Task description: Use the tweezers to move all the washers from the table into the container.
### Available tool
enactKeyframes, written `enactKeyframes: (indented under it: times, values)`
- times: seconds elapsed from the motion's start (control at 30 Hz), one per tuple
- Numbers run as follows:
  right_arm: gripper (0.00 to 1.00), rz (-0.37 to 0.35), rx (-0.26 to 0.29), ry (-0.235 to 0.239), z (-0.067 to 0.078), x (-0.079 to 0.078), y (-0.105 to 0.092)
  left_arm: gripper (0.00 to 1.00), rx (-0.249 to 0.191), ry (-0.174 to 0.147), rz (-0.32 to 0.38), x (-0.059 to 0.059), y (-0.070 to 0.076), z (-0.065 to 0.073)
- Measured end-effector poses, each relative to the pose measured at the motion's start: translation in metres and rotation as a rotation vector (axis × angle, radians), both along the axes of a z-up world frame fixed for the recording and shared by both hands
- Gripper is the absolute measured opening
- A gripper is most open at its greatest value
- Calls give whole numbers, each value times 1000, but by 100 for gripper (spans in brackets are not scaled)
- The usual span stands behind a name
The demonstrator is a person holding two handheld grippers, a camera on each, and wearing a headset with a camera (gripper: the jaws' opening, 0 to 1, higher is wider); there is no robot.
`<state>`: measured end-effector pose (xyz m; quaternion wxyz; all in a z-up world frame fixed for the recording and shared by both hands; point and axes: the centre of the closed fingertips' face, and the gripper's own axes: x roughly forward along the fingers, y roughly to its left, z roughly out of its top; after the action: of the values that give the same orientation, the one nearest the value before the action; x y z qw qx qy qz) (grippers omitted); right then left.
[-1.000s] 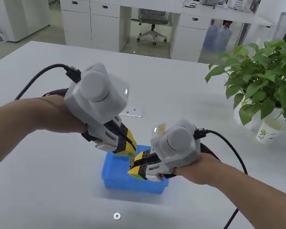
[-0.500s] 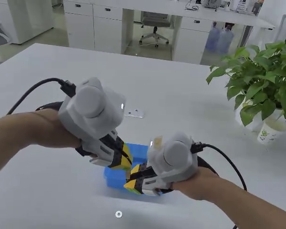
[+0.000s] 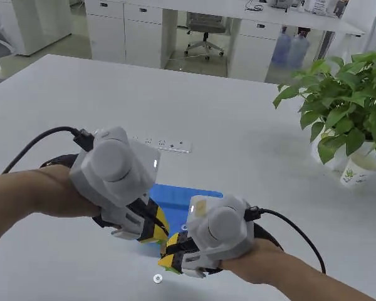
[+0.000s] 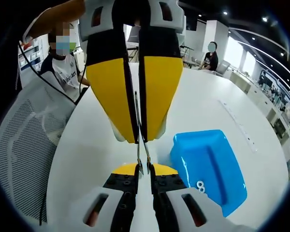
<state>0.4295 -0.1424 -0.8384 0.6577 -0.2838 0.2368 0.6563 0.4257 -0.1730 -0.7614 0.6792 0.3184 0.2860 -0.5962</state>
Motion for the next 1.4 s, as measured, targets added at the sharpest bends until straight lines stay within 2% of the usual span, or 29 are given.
enactKeyframes:
  times: [0.37,0.67,1.4]
  values:
    - [12,2,-9,16,-17,-10,2,6,4,17,-7,-11,4,-19]
    - [13,-7,-2,29,-22,-11,5,6,-11,26,-5,-11,5,-24]
    - [13,-12,-2,55,-32,-14,4,6,0,57,-11,-11,6,-34]
